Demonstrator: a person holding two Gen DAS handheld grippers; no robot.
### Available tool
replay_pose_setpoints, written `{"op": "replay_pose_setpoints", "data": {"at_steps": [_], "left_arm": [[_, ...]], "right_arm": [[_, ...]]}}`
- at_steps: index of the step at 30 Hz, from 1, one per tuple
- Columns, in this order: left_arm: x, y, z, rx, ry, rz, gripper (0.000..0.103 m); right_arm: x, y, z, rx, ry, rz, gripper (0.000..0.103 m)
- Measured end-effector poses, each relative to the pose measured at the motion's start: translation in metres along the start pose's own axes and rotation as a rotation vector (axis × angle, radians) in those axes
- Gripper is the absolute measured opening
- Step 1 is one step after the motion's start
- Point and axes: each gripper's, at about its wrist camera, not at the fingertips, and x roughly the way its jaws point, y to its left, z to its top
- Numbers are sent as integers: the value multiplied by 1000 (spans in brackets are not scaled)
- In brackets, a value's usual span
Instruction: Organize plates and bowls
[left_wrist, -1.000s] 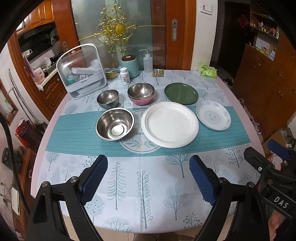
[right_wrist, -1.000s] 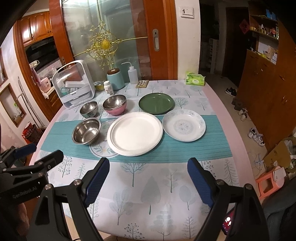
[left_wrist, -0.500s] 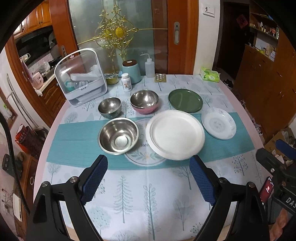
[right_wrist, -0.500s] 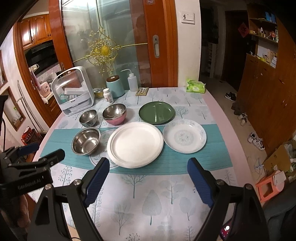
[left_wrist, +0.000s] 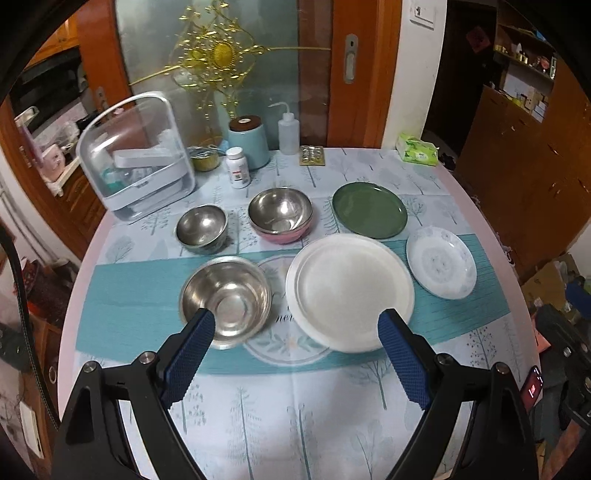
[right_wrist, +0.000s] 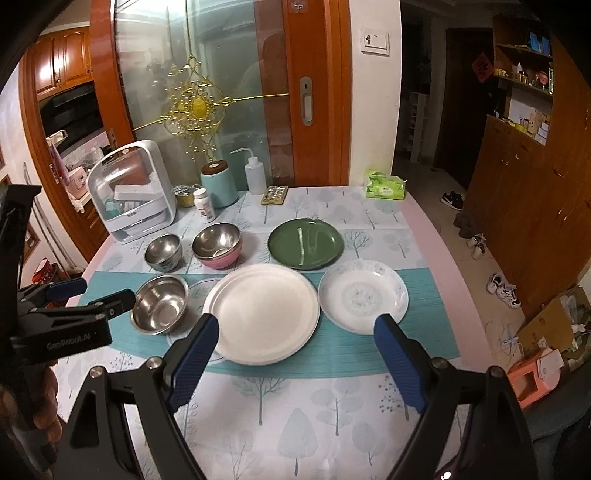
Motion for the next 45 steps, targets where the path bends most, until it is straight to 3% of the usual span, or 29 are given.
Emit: {"op": "replay_pose_setpoints", "data": {"at_steps": [4,7,13,22,35,42,45], "left_arm": [[42,2,23,38,39,-24,89],[79,1,39,62,110,-60,89],[153,-5,63,130,242,-136,89],[242,0,77,155,406,-185,86],[303,3,68,180,544,-232,75],[317,0,66,196,578,-251,75],[324,-2,65,196,592,-259,68]], "right_arm": [[27,-6,5,20,32,-27,87],[55,-13,4,52,96,-35,80],[120,-34,-10,168,260,8,70],[189,-47,-33,282,413,68,69],[246,-53,-47,386,509,112,64],[263,-55,-49,417,531,113,58],[270,-56,-50,428,541,115,55]]}}
